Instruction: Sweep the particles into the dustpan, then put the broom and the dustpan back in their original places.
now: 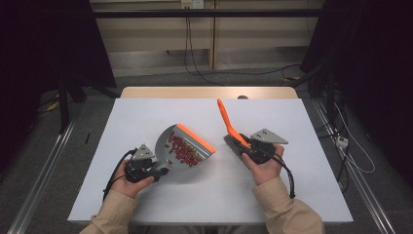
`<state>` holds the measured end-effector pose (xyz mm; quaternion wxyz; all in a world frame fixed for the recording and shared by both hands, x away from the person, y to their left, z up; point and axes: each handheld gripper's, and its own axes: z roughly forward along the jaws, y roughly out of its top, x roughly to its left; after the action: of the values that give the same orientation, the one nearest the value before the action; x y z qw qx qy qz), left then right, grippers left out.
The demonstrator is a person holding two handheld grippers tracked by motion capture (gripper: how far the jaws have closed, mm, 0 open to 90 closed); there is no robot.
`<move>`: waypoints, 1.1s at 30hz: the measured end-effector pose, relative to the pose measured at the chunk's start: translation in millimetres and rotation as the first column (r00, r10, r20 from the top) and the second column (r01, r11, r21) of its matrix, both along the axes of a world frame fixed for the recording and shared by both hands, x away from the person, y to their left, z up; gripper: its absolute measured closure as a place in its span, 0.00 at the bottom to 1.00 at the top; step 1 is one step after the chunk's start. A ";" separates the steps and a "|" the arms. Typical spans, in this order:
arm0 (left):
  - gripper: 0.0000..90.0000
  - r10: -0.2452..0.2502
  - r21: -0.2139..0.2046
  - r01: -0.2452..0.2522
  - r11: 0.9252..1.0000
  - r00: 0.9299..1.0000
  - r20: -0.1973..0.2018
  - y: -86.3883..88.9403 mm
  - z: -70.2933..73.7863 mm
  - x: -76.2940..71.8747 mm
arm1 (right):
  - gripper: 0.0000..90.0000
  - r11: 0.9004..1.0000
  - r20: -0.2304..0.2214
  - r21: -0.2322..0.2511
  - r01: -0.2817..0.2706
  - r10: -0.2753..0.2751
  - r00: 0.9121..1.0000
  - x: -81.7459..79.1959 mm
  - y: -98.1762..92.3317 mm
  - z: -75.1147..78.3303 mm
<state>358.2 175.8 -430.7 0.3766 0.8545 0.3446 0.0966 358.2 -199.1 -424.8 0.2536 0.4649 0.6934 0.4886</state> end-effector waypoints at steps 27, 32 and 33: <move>0.71 0.238 -0.012 -0.238 0.971 0.971 -0.033 36.5 -2.9 19.8 | 0.79 0.998 -0.006 0.020 0.052 -0.052 0.999 -2.5 -19.8 -3.5; 0.71 0.264 0.015 -0.263 0.965 0.964 -0.034 40.3 -5.0 22.8 | 0.79 0.998 -0.008 0.022 0.052 -0.052 0.999 -2.8 -20.0 -3.9; 0.71 0.263 0.020 -0.262 0.965 0.964 -0.033 41.2 -5.2 23.2 | 0.79 0.998 -0.007 0.023 0.053 -0.053 0.999 -2.7 -20.1 -3.9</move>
<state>381.4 217.0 -435.9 0.3476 0.8058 0.4606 0.1334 355.5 -219.2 -428.6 0.2587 0.4876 0.6761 0.4881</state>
